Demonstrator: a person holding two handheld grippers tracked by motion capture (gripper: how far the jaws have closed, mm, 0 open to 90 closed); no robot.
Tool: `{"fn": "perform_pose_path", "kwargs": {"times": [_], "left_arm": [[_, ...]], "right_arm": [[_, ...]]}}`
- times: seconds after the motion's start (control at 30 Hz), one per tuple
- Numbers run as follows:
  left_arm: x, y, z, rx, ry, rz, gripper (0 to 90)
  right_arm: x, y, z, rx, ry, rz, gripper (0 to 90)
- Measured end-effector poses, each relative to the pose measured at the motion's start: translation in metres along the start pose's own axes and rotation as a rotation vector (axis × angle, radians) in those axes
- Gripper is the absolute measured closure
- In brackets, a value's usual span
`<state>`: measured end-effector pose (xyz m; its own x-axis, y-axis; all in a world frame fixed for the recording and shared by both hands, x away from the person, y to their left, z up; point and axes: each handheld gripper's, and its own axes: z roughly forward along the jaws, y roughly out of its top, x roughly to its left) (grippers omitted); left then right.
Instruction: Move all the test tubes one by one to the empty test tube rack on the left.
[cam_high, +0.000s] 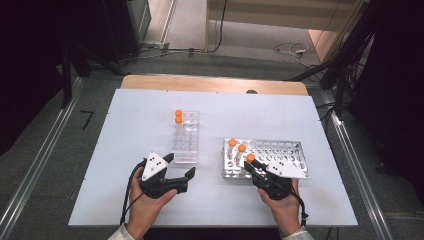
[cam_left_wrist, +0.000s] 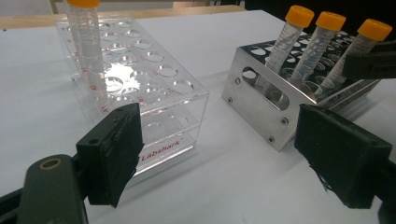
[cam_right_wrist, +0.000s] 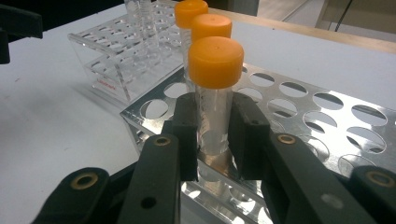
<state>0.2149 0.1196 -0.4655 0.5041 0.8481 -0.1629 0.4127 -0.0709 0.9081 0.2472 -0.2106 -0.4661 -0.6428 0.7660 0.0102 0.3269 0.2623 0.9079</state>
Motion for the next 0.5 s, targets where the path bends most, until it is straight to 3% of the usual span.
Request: {"fn": "perform_pose_path", "kwargs": {"times": [0.5], "left_arm": [[0.000, 0.000, 0.000, 0.001, 0.000, 0.001, 15.9]], "right_arm": [[0.001, 0.019, -0.023, -0.083, 0.002, 0.021, 71.7]]}}
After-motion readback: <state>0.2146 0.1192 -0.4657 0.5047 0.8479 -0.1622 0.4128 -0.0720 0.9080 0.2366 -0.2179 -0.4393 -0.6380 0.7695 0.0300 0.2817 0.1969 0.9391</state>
